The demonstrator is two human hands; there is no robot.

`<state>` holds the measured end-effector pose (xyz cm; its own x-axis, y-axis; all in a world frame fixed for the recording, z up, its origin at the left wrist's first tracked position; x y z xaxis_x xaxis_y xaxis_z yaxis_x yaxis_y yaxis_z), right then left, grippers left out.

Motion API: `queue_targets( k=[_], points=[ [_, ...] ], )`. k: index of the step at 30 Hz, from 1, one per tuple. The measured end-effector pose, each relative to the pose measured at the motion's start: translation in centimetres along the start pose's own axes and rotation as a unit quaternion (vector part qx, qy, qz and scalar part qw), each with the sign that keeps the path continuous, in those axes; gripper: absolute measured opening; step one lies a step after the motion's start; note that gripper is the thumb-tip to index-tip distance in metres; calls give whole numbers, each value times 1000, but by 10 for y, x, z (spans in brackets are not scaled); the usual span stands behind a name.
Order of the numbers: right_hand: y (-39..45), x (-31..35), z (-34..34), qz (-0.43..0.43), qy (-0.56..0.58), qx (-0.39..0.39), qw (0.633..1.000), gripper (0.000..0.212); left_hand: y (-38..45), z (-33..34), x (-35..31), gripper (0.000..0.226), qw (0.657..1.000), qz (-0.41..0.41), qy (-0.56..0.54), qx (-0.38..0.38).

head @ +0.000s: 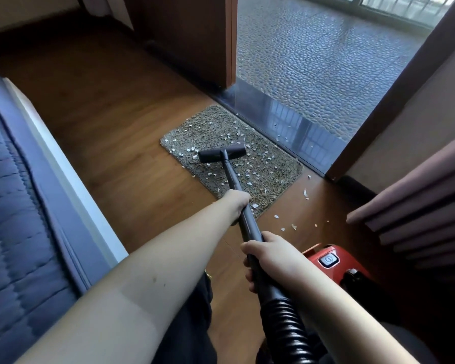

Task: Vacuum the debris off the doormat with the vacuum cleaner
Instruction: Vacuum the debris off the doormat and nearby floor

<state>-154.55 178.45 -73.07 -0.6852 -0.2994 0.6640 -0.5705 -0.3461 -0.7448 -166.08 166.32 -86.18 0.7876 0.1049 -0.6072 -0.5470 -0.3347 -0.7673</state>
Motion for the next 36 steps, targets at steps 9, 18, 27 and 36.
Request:
queue_targets(
  k=[9,18,27,36],
  points=[
    [-12,-20,-13,28,-98,-4,995,20,-4,21,28,51,1000,-11,-15,-9],
    [54,-1,-16,60,-74,10,995,21,32,11,7,39,1000,5,-7,6],
    [86,-14,-8,51,-39,-12,998,17,43,8,12,28,999,31,-21,15],
    [105,-12,-15,37,-45,-4,998,15,63,11,8,33,999,33,-31,-1]
  ],
)
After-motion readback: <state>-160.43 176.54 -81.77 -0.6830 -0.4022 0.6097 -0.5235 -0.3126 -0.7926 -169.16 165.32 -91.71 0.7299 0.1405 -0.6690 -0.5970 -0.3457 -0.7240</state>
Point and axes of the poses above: each hand's wrist, its own y-axis towards the middle knuckle, its own z-axis out of the palm, x = y × z, the point moved 6 cm from there along y, towards the middle knuckle, and after that the axes turned 1 degree about x, right-handed, at the moved point
